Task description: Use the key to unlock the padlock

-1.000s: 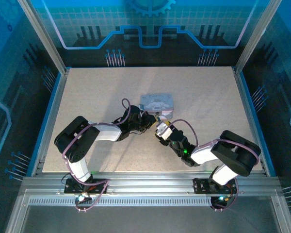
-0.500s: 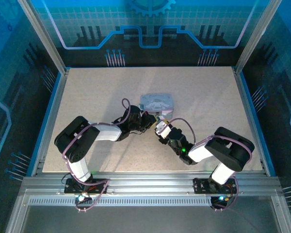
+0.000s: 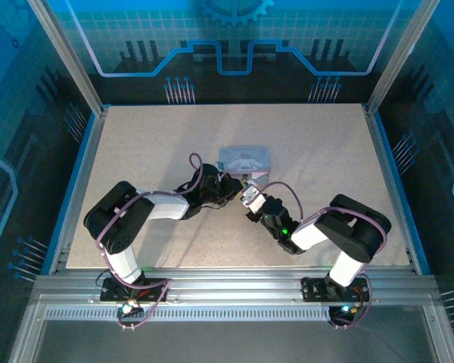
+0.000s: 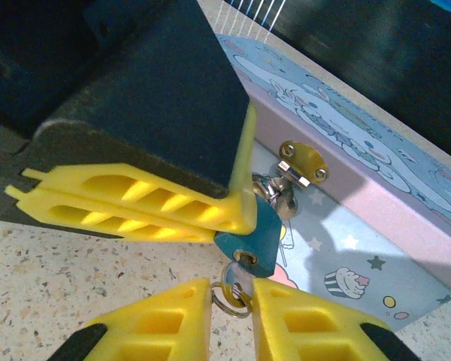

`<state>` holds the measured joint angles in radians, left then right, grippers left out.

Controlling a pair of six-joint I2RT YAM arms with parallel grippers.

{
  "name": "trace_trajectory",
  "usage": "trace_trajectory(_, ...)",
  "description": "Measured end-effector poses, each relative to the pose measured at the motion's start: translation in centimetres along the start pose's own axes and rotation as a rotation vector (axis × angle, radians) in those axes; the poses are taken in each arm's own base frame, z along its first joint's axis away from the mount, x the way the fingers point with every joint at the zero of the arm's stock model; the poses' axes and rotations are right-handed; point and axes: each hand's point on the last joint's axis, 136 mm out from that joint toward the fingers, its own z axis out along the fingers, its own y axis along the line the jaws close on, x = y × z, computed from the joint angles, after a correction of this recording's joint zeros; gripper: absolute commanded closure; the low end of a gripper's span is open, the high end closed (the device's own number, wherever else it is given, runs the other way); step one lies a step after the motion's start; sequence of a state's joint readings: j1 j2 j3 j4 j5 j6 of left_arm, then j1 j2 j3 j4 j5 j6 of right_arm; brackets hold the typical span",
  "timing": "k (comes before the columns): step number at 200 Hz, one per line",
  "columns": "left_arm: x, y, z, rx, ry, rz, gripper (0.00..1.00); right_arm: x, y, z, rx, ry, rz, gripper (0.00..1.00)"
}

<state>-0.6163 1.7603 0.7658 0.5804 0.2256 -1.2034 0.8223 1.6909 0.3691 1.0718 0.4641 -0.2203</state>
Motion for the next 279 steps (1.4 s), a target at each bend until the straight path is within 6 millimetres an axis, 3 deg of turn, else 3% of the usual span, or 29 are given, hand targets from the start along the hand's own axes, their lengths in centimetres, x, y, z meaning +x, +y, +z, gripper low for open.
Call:
trace_trajectory(44, -0.3, 0.1, -0.1, -0.001, -0.006, -0.002, 0.96, -0.2, -0.1, 0.4, 0.004, -0.002, 0.003, 0.82)
trace_trajectory(99, -0.5, 0.1, -0.1, -0.002, -0.012, -0.005, 0.96, -0.4, 0.0, 0.6, 0.000, -0.006, 0.025, 1.00)
trace_trajectory(219, -1.1, 1.0, -0.2, -0.035, -0.041, -0.008, 0.94, -0.2, 0.7, 1.5, -0.145, 0.023, 0.339, 1.00)
trace_trajectory(244, -1.0, 1.2, -0.2, -0.044, -0.038, -0.008, 0.87, -0.1, 0.9, 1.5, -0.155, 0.031, 0.385, 1.00)
trace_trajectory(279, -1.0, 1.1, -0.3, -0.046, -0.039, 0.019, 0.67, 0.5, 1.4, 1.6, -0.169, 0.051, 0.427, 1.00)
